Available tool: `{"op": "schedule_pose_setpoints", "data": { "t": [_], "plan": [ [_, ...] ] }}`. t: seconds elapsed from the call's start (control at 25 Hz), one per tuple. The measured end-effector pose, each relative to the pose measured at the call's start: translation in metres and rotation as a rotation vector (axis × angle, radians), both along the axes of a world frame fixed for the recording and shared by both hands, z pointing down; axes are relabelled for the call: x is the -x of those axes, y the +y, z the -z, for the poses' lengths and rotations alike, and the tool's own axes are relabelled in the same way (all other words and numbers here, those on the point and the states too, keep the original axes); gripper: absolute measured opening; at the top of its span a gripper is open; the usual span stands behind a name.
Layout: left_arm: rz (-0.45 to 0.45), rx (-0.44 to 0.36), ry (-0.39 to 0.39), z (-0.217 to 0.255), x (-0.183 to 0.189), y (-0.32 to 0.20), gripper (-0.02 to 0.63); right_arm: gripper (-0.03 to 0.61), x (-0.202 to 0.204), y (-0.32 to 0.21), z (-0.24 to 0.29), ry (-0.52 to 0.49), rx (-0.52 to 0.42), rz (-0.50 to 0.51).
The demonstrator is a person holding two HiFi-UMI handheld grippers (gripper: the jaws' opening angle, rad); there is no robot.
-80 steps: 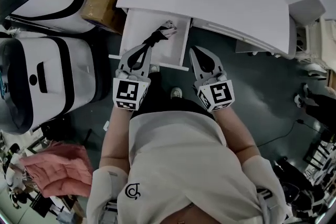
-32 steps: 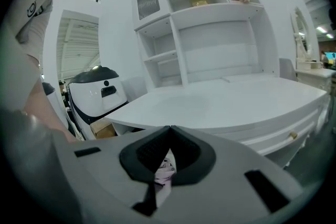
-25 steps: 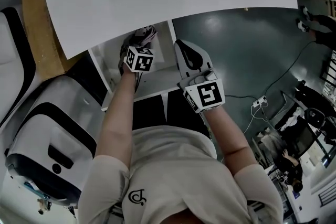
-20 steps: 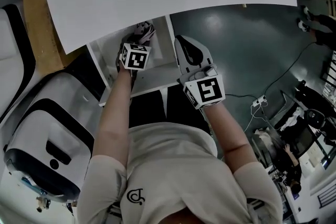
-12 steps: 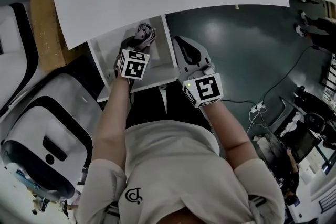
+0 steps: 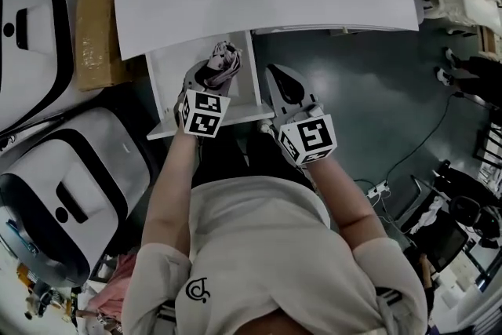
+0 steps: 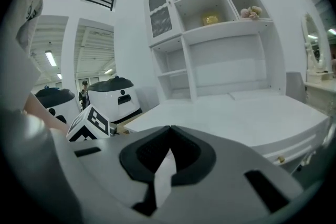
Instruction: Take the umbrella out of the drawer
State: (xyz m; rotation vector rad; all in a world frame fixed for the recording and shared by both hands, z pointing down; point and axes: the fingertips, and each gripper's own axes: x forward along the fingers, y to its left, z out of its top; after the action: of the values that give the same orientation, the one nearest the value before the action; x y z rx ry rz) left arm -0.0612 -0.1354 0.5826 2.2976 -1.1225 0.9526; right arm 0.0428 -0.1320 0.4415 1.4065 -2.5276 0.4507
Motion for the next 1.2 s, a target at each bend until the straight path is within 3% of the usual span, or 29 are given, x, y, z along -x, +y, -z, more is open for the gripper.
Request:
{"op": "schedule_pose_setpoints", "data": {
  "t": [0.4,0.68,0.92,1.2],
  "plan": [
    [0.045,-0.267,0.058,0.120,0.008,0.001,0.235,0.006,0.011,0.011,0.059,-0.048,-0.088,0.055],
    [0.139,-0.396,0.162,0.204,0.032,0.001,0.235,0.006,0.020,0.012,0.100,-0.028,-0.183,0.100],
    [0.199,-0.562,0.164,0.274,0.053,0.004,0.235,0.006,0.023,0.005,0.136,-0.011,-0.258,0.140],
    [0.276,-0.683,0.199,0.332,0.073,0.010,0.235,0.006,0.024,-0.005,0.166,-0.023,-0.320,0.169]
  ]
}}
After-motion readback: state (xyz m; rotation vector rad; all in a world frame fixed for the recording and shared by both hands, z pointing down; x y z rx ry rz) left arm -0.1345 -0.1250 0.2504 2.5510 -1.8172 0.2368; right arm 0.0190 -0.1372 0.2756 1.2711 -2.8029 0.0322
